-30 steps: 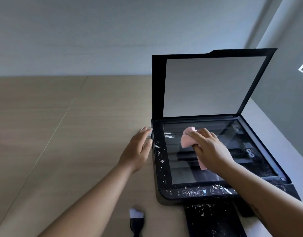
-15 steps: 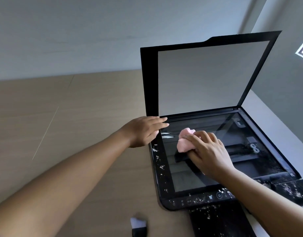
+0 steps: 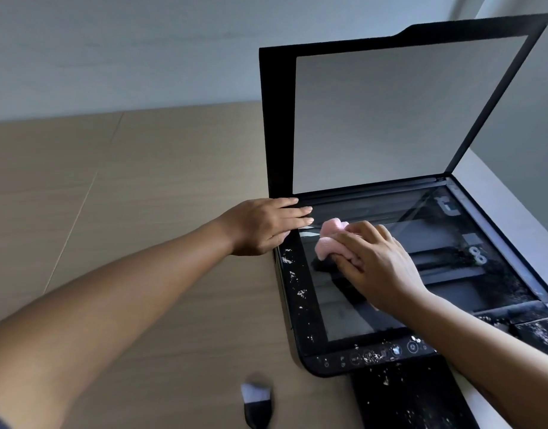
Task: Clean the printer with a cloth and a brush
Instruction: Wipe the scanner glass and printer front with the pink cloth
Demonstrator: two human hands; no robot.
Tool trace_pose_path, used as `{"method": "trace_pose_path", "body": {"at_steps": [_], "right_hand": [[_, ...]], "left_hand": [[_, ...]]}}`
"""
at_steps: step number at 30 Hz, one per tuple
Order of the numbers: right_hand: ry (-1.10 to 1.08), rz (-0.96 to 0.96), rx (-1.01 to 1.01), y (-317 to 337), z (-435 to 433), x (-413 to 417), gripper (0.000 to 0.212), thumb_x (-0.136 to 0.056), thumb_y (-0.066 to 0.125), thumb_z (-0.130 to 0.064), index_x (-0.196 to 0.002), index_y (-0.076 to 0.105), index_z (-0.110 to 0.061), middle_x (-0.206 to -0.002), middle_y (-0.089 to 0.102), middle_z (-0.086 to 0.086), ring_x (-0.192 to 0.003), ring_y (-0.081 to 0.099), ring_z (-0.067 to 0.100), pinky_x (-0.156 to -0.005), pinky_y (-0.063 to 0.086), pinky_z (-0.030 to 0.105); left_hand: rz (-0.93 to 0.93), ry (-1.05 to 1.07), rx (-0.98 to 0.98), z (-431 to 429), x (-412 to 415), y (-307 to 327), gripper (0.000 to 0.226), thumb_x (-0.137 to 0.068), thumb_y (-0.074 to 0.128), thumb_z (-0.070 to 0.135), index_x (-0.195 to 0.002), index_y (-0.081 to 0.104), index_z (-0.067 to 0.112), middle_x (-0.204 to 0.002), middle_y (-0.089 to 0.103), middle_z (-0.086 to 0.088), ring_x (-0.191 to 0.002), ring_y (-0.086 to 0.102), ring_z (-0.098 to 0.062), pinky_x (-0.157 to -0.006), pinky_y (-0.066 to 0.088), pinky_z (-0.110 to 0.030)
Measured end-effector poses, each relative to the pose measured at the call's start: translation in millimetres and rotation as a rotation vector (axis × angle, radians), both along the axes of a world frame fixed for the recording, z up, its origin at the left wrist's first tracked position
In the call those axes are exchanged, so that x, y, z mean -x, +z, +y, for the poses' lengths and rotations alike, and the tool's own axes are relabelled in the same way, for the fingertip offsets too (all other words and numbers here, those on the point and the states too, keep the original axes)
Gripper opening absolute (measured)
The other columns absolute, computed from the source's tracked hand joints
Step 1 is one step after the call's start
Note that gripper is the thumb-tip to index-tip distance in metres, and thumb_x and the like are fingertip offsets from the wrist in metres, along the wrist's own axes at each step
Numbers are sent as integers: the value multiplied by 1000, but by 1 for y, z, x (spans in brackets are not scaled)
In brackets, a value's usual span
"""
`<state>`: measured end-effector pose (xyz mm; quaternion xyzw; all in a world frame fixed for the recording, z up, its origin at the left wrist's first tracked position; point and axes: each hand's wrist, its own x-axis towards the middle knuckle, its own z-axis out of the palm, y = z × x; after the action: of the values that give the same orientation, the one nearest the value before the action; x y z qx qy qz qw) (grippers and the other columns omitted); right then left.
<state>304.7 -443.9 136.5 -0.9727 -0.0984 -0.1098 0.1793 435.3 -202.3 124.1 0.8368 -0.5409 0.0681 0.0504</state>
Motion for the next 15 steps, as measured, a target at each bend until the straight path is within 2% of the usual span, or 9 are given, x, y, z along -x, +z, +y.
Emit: {"method": "trace_pose_path", "body": {"at_steps": [3, 6, 8, 11, 15], "right_hand": [[112, -25, -67, 4, 14, -4, 40, -87, 51, -45, -126, 53, -35, -112, 58, -7, -97, 53, 22, -77, 51, 37], [190, 11, -23, 5, 38, -4, 41, -88, 51, -44, -127, 53, -35, -116, 59, -10, -97, 53, 22, -78, 51, 39], [225, 12, 10, 5, 48, -2, 40, -86, 50, -42, -125, 53, -37, -114, 61, -12, -94, 54, 22, -75, 51, 40], [351, 25, 89, 7, 41, 2, 36, -82, 51, -38, -117, 60, -39, -108, 61, -16, -91, 54, 19, -73, 50, 35], [220, 79, 89, 13, 38, -5, 35, -82, 43, -39, -113, 60, -39, -109, 60, -17, -93, 50, 18, -78, 48, 39]], "left_hand": [[34, 30, 20, 0, 2, -3, 45, -96, 35, 24, -140, 48, 26, -150, 42, 8, -139, 37, -20, -105, 36, -30], [52, 70, 33, -1, 4, -4, 43, -101, 34, 31, -142, 46, 30, -150, 40, 12, -140, 35, -18, -106, 39, -33], [41, 65, 27, -2, 4, -5, 42, -102, 35, 34, -141, 47, 28, -150, 41, 11, -140, 37, -18, -106, 41, -34], [20, 45, -9, 0, 3, -3, 46, -98, 35, 28, -142, 46, 27, -151, 40, 9, -139, 37, -20, -103, 44, -37], [15, 58, -10, -2, 4, -2, 45, -100, 32, 32, -142, 46, 28, -151, 40, 8, -139, 37, -21, -103, 44, -40]]}}
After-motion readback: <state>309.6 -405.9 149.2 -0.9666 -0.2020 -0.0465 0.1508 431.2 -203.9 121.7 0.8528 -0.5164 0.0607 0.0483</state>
